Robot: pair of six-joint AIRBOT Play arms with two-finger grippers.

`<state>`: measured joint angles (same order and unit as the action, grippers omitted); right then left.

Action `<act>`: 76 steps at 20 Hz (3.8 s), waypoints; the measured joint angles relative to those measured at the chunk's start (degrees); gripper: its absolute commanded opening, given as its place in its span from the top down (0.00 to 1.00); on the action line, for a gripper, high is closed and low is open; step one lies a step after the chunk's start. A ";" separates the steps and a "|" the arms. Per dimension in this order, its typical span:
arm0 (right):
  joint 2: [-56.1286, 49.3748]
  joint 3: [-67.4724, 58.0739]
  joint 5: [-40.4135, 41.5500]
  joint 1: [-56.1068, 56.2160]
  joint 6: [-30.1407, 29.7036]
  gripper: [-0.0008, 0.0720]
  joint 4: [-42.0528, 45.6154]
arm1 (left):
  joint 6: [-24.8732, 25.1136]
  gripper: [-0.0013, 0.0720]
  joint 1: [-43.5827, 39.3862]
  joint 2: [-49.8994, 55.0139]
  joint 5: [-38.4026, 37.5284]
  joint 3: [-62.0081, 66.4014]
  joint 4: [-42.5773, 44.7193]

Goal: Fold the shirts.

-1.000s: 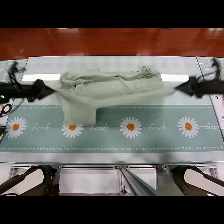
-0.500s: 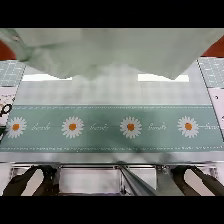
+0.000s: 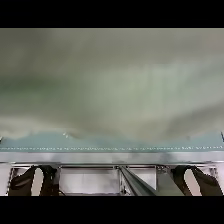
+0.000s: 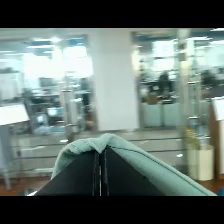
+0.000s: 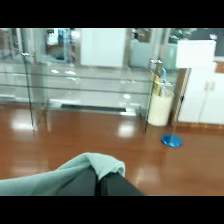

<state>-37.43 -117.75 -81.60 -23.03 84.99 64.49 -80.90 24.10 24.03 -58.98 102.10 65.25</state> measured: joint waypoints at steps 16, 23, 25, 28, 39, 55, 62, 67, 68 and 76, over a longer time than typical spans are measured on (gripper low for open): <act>-9.84 46.82 8.44 0.46 -8.31 0.95 -10.71 | 1.03 0.96 -8.46 20.41 9.53 -41.18 -12.37; -41.38 45.18 25.73 7.78 -15.67 0.95 -19.34 | 2.05 0.96 -17.11 52.09 27.28 -36.22 -14.95; -50.27 40.70 28.98 9.53 -16.22 0.95 -20.24 | 2.05 0.96 -18.12 60.30 29.57 -31.56 -15.17; -60.41 33.46 29.49 10.69 -14.99 0.95 -21.03 | 1.92 0.96 -18.45 69.96 27.93 -23.98 -15.21; -69.57 21.66 11.39 8.76 -10.38 0.95 -16.57 | 4.09 0.96 -13.29 76.96 -1.92 -15.15 -15.10; -69.88 25.99 -2.21 8.07 -4.57 0.95 -3.28 | 6.78 0.96 -8.61 77.13 -14.71 -24.15 -10.86; -70.36 26.10 -2.03 8.66 -4.35 0.92 -2.32 | 7.87 0.95 -8.46 77.15 -17.49 -24.26 -11.58; -71.47 26.10 -2.99 10.43 -1.55 0.43 -2.27 | 6.84 0.29 -8.46 77.13 -21.38 -24.20 -11.69; -70.86 26.10 -3.65 10.45 -1.20 0.43 -2.27 | 5.90 0.29 -8.20 76.89 -22.23 -24.04 -11.67; -50.77 37.75 -3.10 4.66 2.54 0.43 6.16 | 1.62 0.29 -1.31 60.89 -24.81 -28.22 -11.39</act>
<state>-88.20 -80.01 -84.71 -18.37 87.53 70.65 -79.29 22.79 84.93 -83.79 73.89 53.87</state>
